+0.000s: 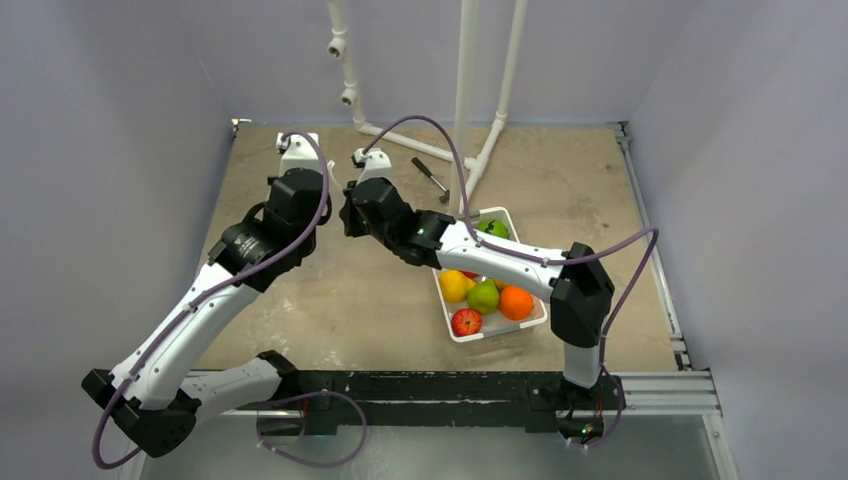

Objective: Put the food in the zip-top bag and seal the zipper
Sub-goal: Open the zipper of the food storage bag, then pick up the fake fruit from the bin.

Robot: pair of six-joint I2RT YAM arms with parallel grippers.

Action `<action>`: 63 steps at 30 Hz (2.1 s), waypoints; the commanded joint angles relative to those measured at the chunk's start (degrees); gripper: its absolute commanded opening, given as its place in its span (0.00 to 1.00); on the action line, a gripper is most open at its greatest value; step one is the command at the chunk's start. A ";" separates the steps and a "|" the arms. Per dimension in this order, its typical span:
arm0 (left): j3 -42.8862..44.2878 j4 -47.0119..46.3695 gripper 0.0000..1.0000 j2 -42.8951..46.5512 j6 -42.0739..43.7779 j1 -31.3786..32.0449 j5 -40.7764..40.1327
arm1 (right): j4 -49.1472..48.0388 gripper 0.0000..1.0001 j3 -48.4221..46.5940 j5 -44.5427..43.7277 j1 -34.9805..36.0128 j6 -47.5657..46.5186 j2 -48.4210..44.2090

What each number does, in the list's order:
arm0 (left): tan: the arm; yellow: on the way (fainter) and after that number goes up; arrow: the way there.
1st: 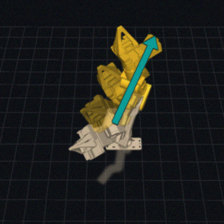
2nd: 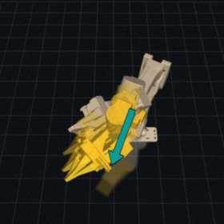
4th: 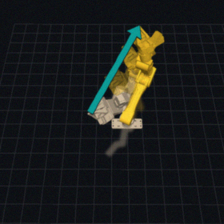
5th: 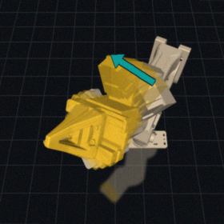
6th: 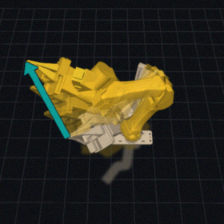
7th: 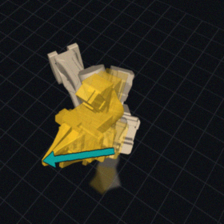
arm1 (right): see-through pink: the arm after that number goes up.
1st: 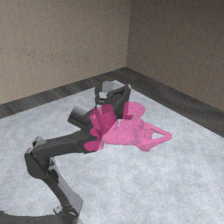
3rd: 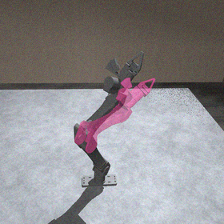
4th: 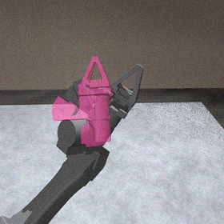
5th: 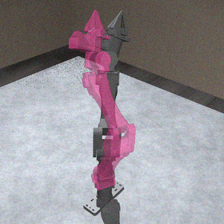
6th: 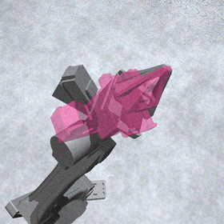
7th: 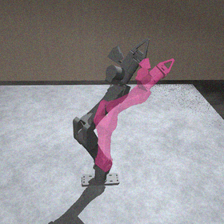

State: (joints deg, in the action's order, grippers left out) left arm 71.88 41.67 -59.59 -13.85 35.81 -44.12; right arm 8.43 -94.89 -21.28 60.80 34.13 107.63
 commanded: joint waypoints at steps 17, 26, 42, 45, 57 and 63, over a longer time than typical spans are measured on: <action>0.13 2.41 0.00 -10.32 -0.93 9.37 -6.12 | -16.42 0.00 23.32 5.91 -6.40 6.05 -1.93; -6.57 -0.93 0.00 -10.14 -0.63 12.21 -10.01 | -18.05 0.15 25.65 6.12 -6.39 7.00 -4.06; -9.96 -3.21 0.00 -8.77 0.00 12.30 -10.80 | -10.01 0.60 30.92 0.09 -6.04 7.75 -19.80; -10.08 -3.23 0.00 -8.44 0.01 12.21 -10.76 | -5.27 0.63 31.14 -2.03 -6.04 8.46 -23.33; -10.09 -3.21 0.00 -7.22 -0.06 12.21 -9.34 | 19.45 0.68 31.26 -7.23 -6.04 18.34 -34.25; -10.00 -3.20 0.00 -6.57 -0.06 12.25 -8.30 | 32.00 0.70 31.47 -9.57 -6.05 26.11 -34.12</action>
State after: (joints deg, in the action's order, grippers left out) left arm 61.95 39.94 -67.88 -14.11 47.79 -52.97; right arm 28.77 -63.64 -27.33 54.72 52.95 73.84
